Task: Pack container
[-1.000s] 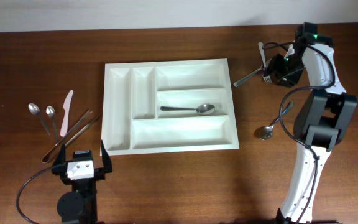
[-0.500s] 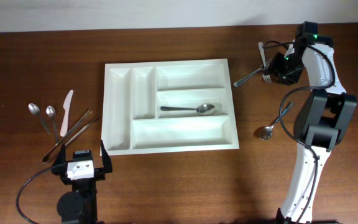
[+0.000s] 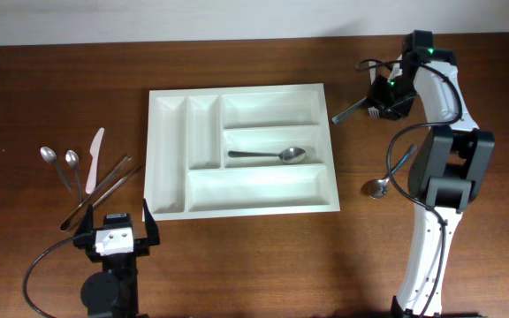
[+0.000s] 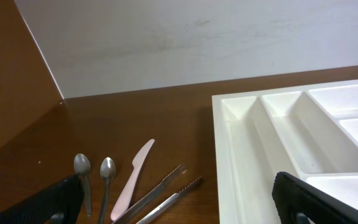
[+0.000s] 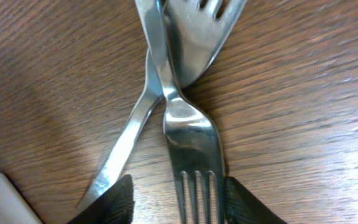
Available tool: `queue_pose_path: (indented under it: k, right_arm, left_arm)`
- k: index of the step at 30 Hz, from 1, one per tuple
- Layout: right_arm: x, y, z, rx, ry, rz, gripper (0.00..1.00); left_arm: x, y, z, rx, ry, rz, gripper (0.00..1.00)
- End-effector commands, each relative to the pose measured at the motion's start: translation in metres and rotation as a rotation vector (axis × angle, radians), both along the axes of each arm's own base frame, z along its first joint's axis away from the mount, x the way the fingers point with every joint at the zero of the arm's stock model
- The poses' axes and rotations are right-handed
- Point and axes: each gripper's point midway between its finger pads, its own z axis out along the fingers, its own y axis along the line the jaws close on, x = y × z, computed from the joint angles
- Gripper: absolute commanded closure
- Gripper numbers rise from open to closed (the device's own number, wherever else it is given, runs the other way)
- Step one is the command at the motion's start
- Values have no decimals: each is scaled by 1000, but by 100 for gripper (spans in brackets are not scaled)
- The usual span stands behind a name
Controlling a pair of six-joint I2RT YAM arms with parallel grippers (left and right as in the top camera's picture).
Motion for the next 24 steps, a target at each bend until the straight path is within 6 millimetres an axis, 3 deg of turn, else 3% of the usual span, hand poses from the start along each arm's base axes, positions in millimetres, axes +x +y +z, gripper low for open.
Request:
queue_pose_path:
  k: [1,11,24]
  right_arm:
    - [-2,1,-4,11,11,-3,58]
    - [-5,2,-4,8,16,20,70]
    - [-7,2,-5,6,25,20,95]
  left_arm:
    - [0,1,0,13,1,4,1]
    - [0,1,0,13,1,4,1]
    - [0,1,-1,13,1,4,1]
